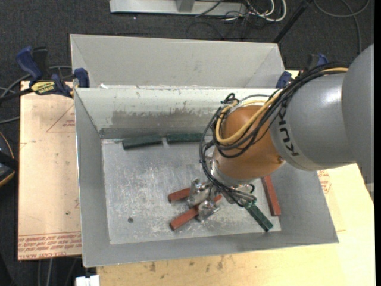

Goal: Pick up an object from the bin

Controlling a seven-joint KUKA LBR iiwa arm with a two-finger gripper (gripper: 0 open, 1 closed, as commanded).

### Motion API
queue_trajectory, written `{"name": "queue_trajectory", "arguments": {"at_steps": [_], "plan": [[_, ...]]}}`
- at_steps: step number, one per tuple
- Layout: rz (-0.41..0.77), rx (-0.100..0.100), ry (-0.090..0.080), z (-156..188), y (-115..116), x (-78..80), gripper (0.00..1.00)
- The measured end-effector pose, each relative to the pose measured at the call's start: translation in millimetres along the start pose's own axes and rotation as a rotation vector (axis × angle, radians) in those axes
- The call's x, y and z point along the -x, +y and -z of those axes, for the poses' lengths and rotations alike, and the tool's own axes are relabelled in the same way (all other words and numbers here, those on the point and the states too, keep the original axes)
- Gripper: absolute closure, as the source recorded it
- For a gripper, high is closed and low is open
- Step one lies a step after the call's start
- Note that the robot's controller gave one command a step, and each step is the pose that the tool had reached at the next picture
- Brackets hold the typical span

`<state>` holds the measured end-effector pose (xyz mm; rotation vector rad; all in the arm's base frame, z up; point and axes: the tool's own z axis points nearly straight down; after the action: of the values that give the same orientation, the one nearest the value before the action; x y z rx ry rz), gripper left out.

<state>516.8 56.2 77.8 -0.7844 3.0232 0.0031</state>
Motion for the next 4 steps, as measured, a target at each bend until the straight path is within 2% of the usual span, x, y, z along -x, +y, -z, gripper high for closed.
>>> {"name": "queue_trajectory", "arguments": {"at_steps": [1,2,3,4], "plan": [[0.000,0.000,0.000,0.0,0.0,0.0,1.00],[-0.010,0.003,0.016,114.0,2.8,-14.1,1.00],[-0.011,0.003,0.016,114.0,2.7,-14.2,1.00],[0.179,0.000,0.009,85.1,-1.8,-10.9,1.00]]}}
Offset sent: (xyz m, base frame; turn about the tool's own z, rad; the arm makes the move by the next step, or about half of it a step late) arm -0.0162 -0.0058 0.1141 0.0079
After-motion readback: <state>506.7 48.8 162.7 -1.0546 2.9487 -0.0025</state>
